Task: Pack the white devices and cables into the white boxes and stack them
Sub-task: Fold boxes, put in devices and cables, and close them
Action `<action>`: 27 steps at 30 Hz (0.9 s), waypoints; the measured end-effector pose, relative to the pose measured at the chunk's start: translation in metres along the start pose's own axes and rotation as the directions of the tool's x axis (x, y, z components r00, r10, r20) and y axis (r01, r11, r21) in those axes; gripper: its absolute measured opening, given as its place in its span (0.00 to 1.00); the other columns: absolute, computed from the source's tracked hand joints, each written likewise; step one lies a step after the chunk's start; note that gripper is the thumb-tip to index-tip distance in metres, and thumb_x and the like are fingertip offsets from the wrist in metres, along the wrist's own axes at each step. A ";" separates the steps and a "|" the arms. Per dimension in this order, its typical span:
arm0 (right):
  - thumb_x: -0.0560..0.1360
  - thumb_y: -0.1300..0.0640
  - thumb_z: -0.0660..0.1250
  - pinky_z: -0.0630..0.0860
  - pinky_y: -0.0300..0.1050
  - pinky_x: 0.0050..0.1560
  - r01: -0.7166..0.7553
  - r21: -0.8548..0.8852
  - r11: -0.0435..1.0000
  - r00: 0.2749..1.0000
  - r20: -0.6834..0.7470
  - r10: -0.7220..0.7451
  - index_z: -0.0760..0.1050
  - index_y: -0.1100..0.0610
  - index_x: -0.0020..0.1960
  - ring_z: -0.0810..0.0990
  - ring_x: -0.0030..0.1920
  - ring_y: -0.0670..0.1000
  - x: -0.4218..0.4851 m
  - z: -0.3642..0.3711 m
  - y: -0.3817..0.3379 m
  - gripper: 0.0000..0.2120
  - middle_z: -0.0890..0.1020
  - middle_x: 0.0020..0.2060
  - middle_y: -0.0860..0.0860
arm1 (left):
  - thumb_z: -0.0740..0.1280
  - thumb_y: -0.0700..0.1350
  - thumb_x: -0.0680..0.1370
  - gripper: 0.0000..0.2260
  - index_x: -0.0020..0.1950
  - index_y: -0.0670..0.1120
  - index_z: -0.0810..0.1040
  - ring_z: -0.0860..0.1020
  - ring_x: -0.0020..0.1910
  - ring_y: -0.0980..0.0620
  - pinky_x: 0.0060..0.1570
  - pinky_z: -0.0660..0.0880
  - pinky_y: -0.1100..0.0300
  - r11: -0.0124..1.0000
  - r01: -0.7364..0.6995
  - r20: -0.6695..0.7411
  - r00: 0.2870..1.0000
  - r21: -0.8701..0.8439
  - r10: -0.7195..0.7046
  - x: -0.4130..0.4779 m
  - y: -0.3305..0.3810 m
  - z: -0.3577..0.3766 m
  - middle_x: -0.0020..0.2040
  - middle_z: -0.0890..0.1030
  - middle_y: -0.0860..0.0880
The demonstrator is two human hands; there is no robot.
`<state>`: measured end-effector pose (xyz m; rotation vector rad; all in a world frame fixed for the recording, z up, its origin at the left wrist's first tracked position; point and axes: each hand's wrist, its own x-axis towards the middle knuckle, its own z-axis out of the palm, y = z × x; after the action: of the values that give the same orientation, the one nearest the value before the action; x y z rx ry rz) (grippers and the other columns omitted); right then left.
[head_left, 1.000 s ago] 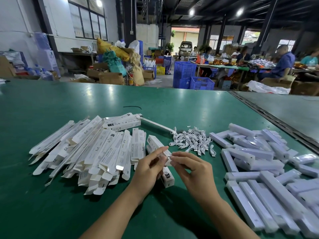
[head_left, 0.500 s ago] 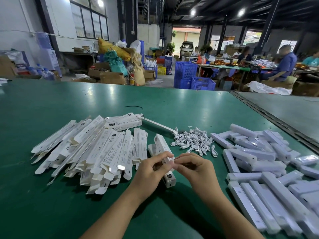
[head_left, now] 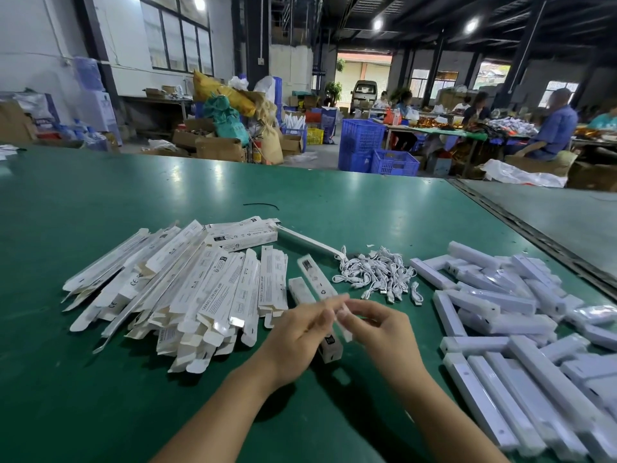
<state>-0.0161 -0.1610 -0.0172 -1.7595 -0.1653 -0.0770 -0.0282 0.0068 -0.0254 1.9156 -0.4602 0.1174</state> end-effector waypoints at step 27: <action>0.76 0.49 0.70 0.75 0.34 0.47 0.168 -0.482 0.860 0.985 0.115 -0.128 0.84 0.51 0.47 0.81 0.43 0.41 0.000 0.003 0.009 0.07 0.82 0.45 0.44 | 0.58 0.34 0.81 0.21 0.74 0.42 0.68 0.73 0.32 0.45 0.32 0.68 0.53 0.752 0.484 -0.692 0.720 0.447 -0.051 0.012 -0.013 -0.021 0.29 0.70 0.50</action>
<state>-0.0147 -0.1596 -0.0267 -2.2597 -0.3654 -0.1741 -0.0095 0.0270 -0.0251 2.3733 0.4213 0.7882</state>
